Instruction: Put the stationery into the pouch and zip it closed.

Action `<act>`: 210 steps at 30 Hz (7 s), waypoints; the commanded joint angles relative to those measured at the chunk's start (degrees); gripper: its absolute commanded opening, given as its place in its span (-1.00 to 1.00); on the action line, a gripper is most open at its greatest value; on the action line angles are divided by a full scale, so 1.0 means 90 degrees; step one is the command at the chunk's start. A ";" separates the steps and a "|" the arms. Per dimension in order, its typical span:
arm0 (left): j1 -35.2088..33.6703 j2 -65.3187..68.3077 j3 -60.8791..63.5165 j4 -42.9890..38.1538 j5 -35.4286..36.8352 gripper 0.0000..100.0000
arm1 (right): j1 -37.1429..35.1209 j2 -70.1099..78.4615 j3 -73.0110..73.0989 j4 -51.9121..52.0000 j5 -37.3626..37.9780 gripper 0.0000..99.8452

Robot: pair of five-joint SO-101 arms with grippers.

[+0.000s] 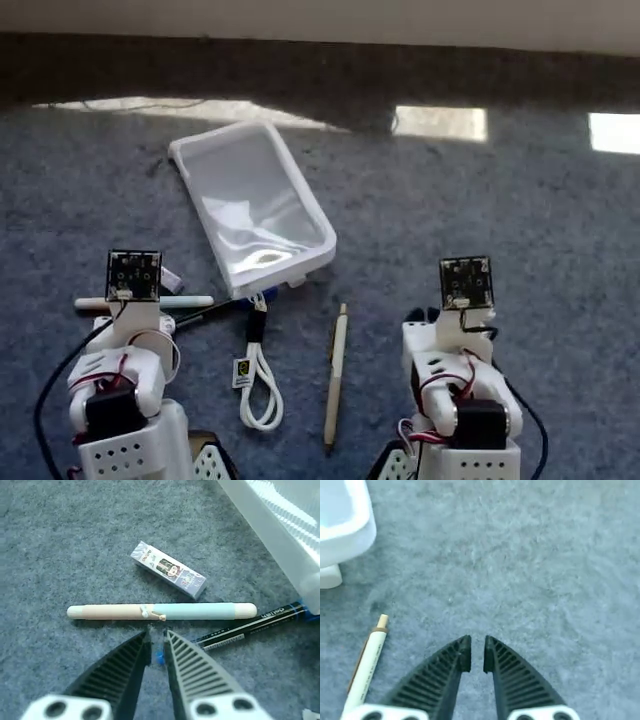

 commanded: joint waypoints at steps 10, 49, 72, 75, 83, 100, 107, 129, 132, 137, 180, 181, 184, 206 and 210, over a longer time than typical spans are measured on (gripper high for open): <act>-0.0093 0.0054 -0.0269 -0.0029 -0.0020 -0.88 | 0.0044 -0.0005 -0.2066 -0.0093 0.0332 -0.89; -0.0640 0.0093 0.1001 -0.0801 -0.0020 -0.88 | -0.5201 0.7175 -0.4518 -0.1343 -0.2510 -0.67; -0.0630 0.0093 0.1001 -0.0801 -0.0010 -0.88 | -0.5729 1.0193 -0.4547 -0.3941 -0.2911 -0.67; -0.0630 0.0093 0.1001 -0.0801 -0.0010 -0.88 | -0.5817 1.0535 -0.4557 -0.4137 -0.2911 -0.67; -0.0630 0.0093 0.1001 -0.0801 -0.0010 -0.88 | -0.5778 1.0759 -0.4645 -0.4313 -0.2911 -0.67; -0.0630 0.0093 0.1001 -0.0801 -0.0010 -0.88 | -0.5250 1.0369 -0.4928 -0.3375 -0.2315 -0.99; -0.0630 0.0093 0.1001 -0.0801 -0.0010 -0.88 | -0.5241 0.9255 -0.4449 -0.3287 -0.2168 -0.99; -0.0630 0.0093 0.1001 -0.0801 -0.0010 -0.88 | -0.5260 0.6325 -0.2711 -0.3287 -0.1504 -0.99; -0.0630 0.0093 0.1001 -0.0801 -0.0010 -0.88 | -0.5260 0.6032 -0.2545 -0.3287 -0.1504 -0.99; -0.0630 0.0093 0.1001 -0.0801 -0.0010 -0.88 | -0.5260 0.5651 -0.2310 -0.3277 -0.1241 -0.99; -0.0630 0.0103 0.1001 -0.0801 -0.0010 -0.88 | -0.5241 0.2085 -0.1978 -0.1802 -0.1104 -0.99; -0.0630 0.0103 0.1001 -0.0801 -0.0010 -0.88 | -0.5241 0.2085 -0.1978 -0.1802 -0.1104 -0.99; -0.0630 0.0103 0.1001 -0.0801 -0.0010 -0.88 | -0.5250 0.2085 -0.1978 -0.1802 -0.1104 -0.99; -0.0630 0.0103 0.1001 -0.0801 -0.0010 -0.88 | -0.5260 0.2076 -0.2037 -0.1197 -0.0752 -0.99; -0.0630 0.0103 0.1001 -0.0801 -0.0010 -0.88 | -0.5260 0.2076 -0.2056 -0.1021 -0.0752 -0.99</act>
